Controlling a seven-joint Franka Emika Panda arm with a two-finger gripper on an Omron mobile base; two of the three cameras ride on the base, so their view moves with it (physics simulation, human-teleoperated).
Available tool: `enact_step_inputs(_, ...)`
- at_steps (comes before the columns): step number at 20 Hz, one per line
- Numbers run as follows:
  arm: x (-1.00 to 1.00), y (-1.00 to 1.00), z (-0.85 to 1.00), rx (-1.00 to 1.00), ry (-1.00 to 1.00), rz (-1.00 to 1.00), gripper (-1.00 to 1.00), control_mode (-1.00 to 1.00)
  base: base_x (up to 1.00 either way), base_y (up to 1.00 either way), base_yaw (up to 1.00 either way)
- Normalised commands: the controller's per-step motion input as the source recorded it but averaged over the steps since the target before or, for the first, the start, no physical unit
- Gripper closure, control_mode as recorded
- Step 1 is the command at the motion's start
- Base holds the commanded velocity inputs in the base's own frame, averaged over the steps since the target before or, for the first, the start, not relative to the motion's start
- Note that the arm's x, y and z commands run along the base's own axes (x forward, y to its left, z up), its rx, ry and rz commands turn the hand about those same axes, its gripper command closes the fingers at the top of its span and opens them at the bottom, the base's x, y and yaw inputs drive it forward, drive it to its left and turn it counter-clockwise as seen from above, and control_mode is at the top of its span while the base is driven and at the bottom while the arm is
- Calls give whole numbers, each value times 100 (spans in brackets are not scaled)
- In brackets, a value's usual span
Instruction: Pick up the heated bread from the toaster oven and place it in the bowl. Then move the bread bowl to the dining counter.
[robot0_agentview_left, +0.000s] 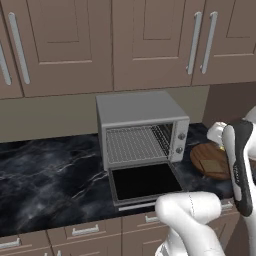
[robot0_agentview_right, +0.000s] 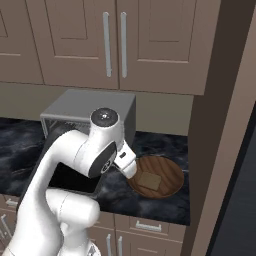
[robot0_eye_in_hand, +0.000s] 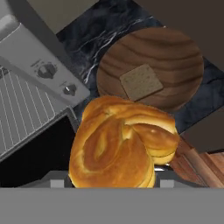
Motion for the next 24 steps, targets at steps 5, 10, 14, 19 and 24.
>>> enact_step_inputs(5,53,-34,-44,-13,13,-12,100,-100,0,0,0)
enact_step_inputs(10,25,-84,-48,-13,13,-20,100,-100,0,0,0)
enact_step_inputs(14,22,-66,-41,-4,7,-10,100,-100,0,0,0)
enact_step_inputs(19,32,-24,-61,0,0,0,100,-100,0,0,0)
enact_step_inputs(24,60,-20,-50,0,0,0,100,-100,0,0,0)
